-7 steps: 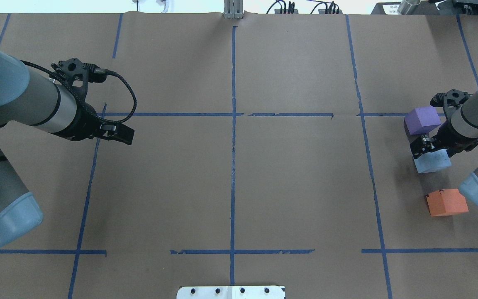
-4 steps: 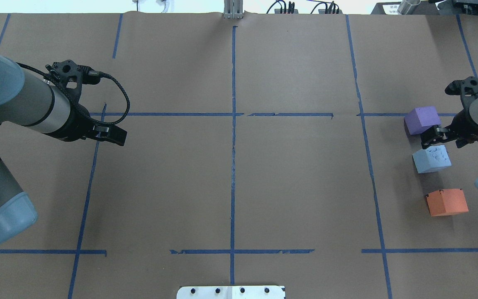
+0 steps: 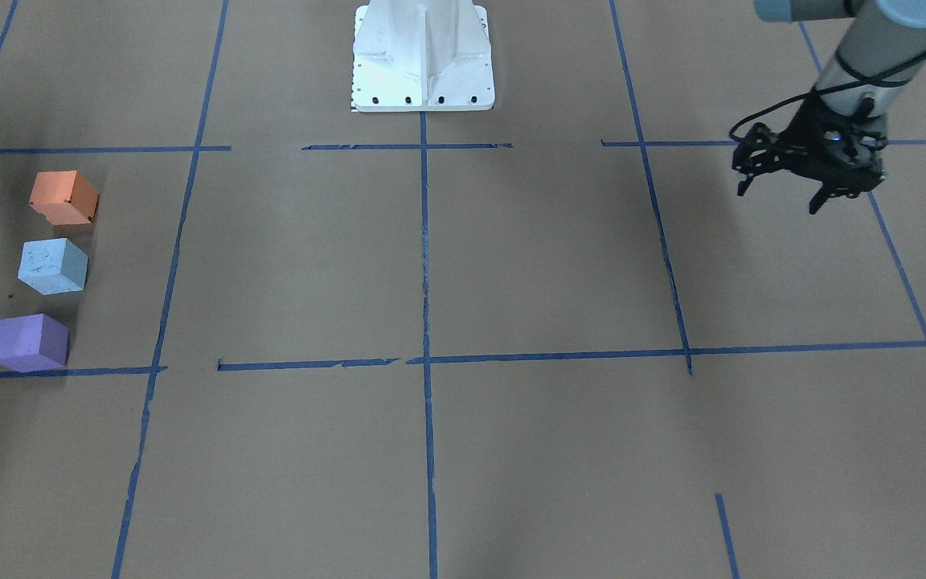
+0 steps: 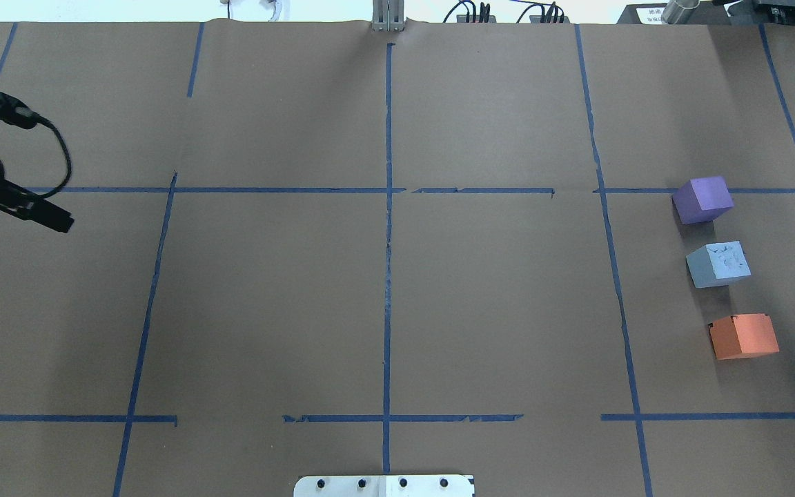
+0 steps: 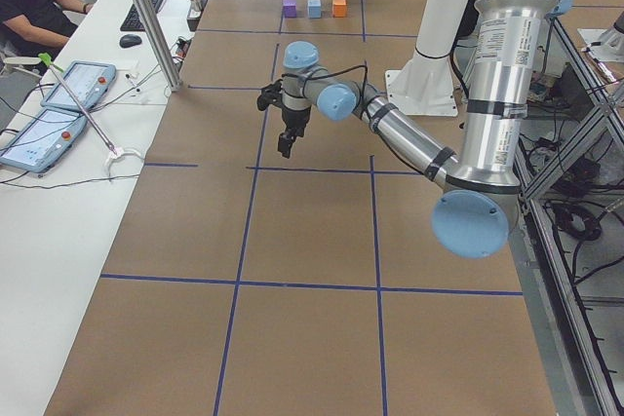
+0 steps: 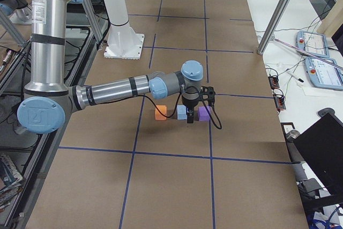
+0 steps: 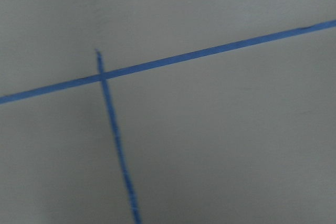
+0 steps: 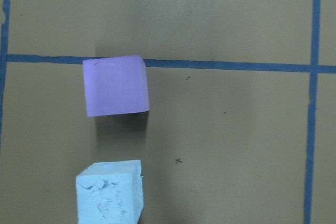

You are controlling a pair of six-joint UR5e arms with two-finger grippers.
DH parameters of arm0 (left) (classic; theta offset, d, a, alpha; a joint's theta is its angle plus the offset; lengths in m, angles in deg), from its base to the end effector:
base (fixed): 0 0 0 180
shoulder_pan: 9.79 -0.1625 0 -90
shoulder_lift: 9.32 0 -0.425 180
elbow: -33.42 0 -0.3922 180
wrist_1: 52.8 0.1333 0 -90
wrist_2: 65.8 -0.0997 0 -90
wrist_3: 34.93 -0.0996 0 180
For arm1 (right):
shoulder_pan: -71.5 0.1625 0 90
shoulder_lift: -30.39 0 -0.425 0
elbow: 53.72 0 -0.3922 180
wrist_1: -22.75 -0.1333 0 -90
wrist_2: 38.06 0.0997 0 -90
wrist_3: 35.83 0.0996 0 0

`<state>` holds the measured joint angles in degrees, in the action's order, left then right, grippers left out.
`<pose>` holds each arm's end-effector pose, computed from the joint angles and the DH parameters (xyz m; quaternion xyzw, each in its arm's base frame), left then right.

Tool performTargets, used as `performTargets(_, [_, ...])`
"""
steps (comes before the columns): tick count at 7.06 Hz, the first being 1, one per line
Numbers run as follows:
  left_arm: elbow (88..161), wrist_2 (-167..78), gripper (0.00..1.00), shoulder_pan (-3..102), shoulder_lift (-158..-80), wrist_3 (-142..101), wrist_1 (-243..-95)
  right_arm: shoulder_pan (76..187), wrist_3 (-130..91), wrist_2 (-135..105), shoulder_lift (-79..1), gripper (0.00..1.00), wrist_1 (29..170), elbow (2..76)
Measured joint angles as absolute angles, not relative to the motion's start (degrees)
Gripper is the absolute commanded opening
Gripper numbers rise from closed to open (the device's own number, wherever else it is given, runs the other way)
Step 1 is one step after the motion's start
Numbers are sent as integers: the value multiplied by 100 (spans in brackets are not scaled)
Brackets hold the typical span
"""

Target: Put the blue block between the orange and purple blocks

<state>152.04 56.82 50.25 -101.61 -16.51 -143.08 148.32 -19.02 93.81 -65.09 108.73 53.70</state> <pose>0.1718 -0.4575 0.4058 0.1245 0.3525 0.1681 0.9121 -0.0397 -0.4625 0.5483 0.0337 -0.3753 -0.0203 0.9260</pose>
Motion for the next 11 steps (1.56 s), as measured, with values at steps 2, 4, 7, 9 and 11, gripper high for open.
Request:
performTargets(2, [14589,6453,100,6446,-9890,-3353,-13864,15527,-3048,9470,-6554,100,11327,5350])
performTargets(4, [13850,7198,100,7505,-9767,-4170,-13496,15786,-3439,9493,-6786,100,11389,5348])
performTargets(7, [13990,7506,100,7899,-9025,-4364,-13460,15884,-3579,9624,-6929,100,11389,5397])
performTargets(9, [14113,7184,100,7906,-8932,-4366,-13439,15896,-3588,9632,-6942,100,11355,5398])
performTargets(11, [14209,7137,100,7920,-8875,-4337,-13423,15902,-3593,9625,-6977,100,11339,5345])
